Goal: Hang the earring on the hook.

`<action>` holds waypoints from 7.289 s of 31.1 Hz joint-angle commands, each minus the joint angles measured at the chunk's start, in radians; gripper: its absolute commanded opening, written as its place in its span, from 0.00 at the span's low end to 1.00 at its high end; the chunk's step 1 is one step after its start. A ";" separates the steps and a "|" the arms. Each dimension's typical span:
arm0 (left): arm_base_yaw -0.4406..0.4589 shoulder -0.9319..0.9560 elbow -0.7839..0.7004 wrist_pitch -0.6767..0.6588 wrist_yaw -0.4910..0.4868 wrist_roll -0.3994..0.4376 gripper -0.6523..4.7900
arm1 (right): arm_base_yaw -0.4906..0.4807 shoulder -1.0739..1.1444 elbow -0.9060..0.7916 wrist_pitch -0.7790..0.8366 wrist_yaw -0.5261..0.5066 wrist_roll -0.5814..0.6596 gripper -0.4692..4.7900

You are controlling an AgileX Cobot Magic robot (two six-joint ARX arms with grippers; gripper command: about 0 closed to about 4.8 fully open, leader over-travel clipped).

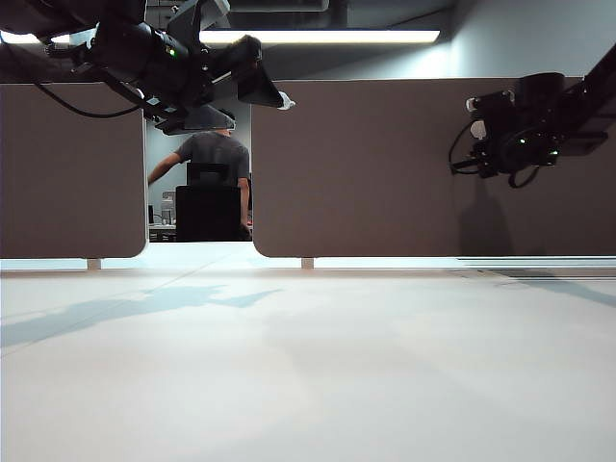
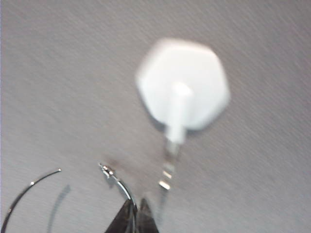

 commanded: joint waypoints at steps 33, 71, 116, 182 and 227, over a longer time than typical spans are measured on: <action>0.017 0.041 0.003 0.008 -0.070 0.101 1.00 | -0.023 -0.168 0.003 -0.161 0.009 -0.151 0.08; 0.016 0.041 0.003 -0.034 -0.071 0.134 1.00 | -0.078 -0.015 0.003 0.116 -0.193 -0.302 0.08; 0.016 0.041 0.003 -0.071 -0.082 0.135 1.00 | -0.085 -0.013 0.005 0.182 -0.239 -0.292 0.75; -0.008 -1.137 -0.018 -1.097 -0.266 0.074 0.11 | 0.359 -1.778 -0.986 -0.914 -0.008 0.140 0.08; -0.008 -1.660 -1.117 -0.473 -0.399 -0.129 0.11 | 0.320 -2.464 -2.362 -0.310 -0.019 0.354 0.08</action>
